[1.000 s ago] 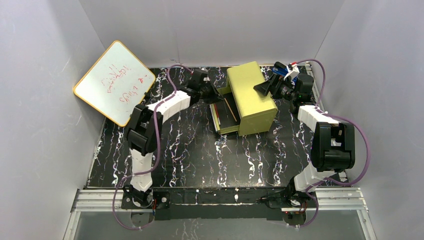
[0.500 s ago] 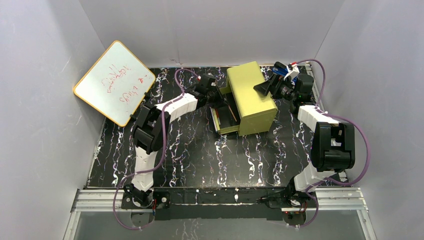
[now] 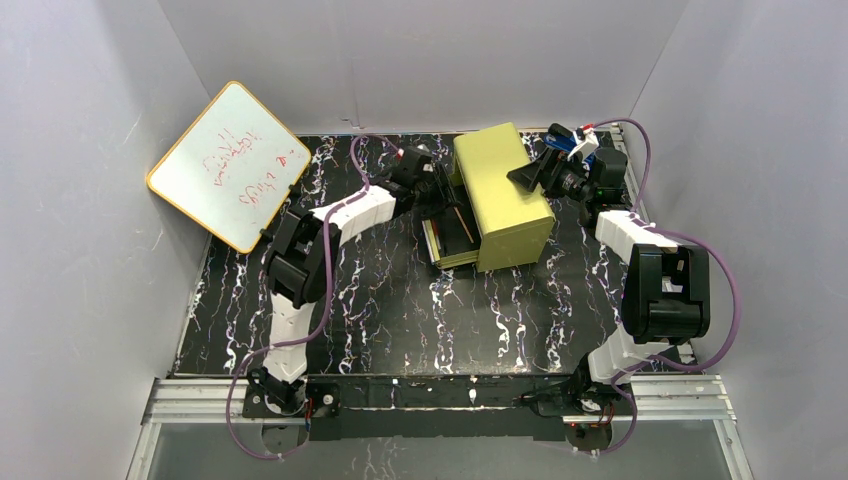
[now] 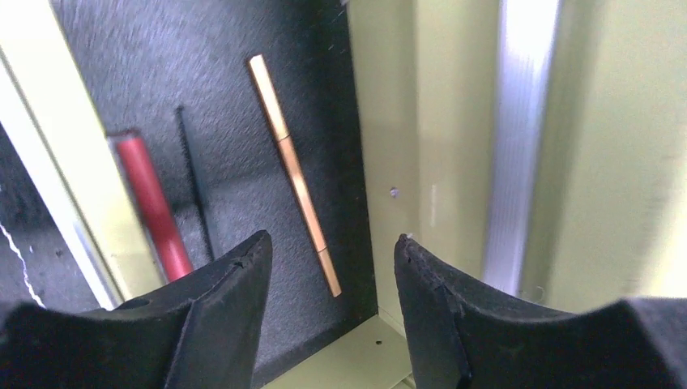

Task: Organize the makeup

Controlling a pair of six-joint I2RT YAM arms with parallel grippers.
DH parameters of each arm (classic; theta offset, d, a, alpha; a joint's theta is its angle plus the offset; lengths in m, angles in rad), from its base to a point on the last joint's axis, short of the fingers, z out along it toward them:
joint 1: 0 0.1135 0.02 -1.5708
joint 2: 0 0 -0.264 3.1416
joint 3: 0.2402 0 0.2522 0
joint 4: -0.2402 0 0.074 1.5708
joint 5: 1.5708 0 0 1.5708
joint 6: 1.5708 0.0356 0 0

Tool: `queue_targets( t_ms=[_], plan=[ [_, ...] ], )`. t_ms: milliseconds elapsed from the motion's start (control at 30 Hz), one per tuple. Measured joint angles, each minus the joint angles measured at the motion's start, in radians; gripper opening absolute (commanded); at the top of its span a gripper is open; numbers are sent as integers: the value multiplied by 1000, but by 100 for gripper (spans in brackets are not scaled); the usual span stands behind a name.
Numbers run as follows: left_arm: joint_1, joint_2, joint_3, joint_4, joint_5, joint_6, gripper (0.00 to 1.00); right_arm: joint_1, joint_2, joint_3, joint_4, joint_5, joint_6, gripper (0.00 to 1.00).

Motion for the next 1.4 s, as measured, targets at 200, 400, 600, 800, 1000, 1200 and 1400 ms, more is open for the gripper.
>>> queue_targets(
  t_ms=[200, 400, 600, 800, 1000, 1200, 1400],
  plan=[
    [1, -10, 175, -130, -5, 206, 63, 0, 0, 0, 0, 0, 0, 100],
    [8, -163, 220, -329, -199, 436, 67, 0, 1, 1, 0, 0, 0, 100],
    [65, -269, 89, -426, -365, 537, 68, 0, 1, 1, 0, -1, 0, 100],
    [115, -167, -71, -458, -386, 540, 68, 0, 1, 1, 0, -1, 0, 100],
    [107, -67, -65, -424, -363, 525, 68, 0, 1, 1, 0, -1, 0, 100],
    [103, 11, -3, -342, -270, 461, 68, 0, 1, 1, 0, -1, 0, 100],
    [93, 66, 77, -317, -228, 410, 68, 0, 4, 4, -1, -3, 0, 100]
  ],
)
